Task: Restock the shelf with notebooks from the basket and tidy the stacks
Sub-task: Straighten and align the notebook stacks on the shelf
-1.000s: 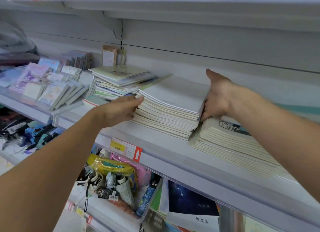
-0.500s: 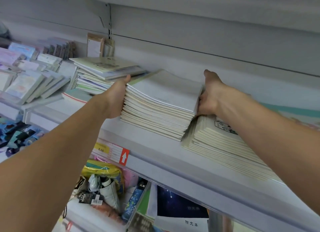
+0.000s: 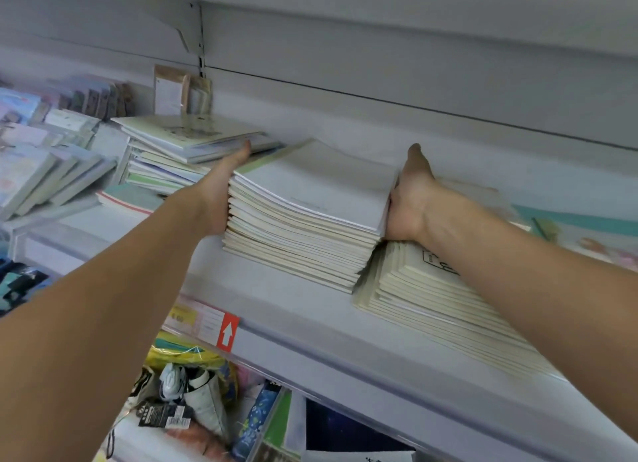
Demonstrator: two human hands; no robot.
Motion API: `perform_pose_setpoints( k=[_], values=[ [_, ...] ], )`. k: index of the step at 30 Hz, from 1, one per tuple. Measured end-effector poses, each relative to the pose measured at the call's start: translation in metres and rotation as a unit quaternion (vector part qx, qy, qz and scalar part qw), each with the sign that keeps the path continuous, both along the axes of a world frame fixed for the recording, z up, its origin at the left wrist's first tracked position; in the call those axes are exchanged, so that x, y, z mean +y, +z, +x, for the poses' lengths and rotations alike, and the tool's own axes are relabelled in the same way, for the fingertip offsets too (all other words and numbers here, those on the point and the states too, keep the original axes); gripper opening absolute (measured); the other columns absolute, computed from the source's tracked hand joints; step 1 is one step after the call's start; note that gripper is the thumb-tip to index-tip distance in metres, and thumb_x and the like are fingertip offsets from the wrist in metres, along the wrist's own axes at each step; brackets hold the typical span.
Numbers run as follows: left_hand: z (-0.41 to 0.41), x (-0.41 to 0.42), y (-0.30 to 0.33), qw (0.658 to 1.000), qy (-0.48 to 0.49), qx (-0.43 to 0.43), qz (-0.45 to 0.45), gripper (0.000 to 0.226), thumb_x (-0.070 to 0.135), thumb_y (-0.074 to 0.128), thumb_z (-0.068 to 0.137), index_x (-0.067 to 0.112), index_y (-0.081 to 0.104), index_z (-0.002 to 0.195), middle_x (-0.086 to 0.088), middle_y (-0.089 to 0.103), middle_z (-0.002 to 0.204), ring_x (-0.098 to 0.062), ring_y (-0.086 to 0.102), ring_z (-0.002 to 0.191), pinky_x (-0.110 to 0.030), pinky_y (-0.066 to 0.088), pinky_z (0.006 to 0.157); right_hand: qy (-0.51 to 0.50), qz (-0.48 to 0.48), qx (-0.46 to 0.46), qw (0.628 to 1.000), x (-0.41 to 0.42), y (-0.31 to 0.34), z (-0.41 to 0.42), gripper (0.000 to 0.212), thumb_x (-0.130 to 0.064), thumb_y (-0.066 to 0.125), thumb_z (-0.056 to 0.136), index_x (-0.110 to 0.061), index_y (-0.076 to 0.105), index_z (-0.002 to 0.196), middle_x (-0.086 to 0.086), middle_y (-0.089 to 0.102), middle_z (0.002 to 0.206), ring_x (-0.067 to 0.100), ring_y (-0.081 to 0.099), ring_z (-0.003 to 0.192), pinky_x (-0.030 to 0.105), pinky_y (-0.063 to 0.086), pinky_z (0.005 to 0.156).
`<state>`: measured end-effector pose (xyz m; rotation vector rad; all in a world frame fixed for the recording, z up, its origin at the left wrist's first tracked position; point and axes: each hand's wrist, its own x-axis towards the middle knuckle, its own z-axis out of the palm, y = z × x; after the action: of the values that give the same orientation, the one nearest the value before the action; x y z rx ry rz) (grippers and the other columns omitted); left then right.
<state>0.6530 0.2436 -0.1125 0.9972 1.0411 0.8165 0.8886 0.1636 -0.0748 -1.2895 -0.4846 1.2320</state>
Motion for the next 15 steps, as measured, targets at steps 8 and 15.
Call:
perform_pose_setpoints(
  k=[8,15],
  values=[
    [0.001,0.005,0.0,0.997,-0.066,-0.006,0.047,0.053,0.06,0.055,0.083,0.015,0.079,0.07,-0.009,0.074,0.083,-0.027,0.072,0.068,-0.036,0.051,0.075,0.036,-0.008,-0.058,0.998,0.004,-0.005,0.003,0.087,-0.088,0.028,0.078,-0.021,0.069,0.117,0.009,0.076,0.104,0.034,0.073,0.094,0.047,0.049,0.099],
    [0.014,0.015,0.038,0.994,-0.052,-0.039,0.083,0.05,0.056,0.042,0.094,0.023,0.062,0.126,-0.009,0.064,0.127,-0.026,0.067,0.105,-0.039,0.045,0.102,-0.083,-0.03,-0.04,0.995,0.026,-0.002,0.013,0.071,-0.078,0.042,0.077,-0.022,0.069,0.111,0.007,0.075,0.105,0.031,0.074,0.09,0.046,0.052,0.096]
  ],
)
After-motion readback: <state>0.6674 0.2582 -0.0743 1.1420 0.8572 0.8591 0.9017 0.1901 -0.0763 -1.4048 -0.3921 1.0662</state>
